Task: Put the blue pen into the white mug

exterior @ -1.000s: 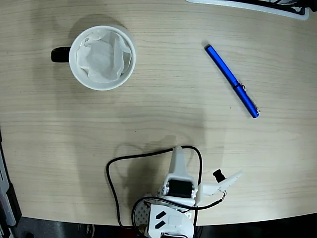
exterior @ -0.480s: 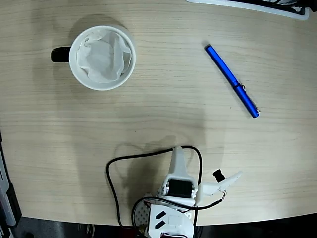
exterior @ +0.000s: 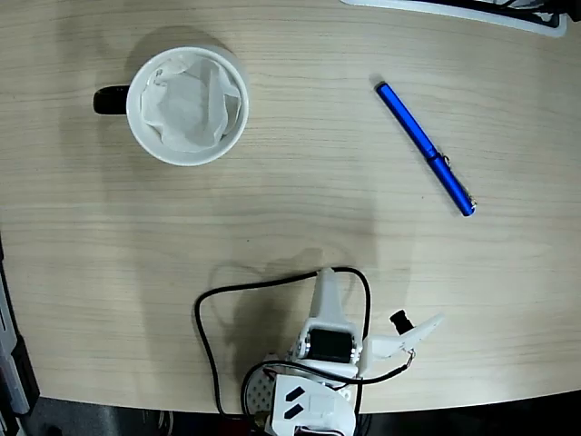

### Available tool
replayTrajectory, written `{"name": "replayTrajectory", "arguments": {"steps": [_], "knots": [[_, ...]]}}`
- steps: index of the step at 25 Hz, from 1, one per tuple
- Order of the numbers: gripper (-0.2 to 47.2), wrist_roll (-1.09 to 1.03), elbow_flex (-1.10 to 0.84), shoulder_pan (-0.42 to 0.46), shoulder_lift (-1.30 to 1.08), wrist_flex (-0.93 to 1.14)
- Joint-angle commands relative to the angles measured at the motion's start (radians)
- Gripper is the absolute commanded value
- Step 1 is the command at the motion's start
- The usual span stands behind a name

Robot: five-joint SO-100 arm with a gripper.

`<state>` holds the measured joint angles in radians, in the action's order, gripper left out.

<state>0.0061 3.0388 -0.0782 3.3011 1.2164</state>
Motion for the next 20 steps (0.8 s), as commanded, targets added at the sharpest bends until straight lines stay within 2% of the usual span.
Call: {"name": "replayTrajectory", "arguments": {"steps": [1, 20], "knots": [[0.0, 0.028, -0.054, -0.009, 0.067, 0.015], [0.0, 0.025, -0.054, -0.002, 0.067, 0.015]]}}
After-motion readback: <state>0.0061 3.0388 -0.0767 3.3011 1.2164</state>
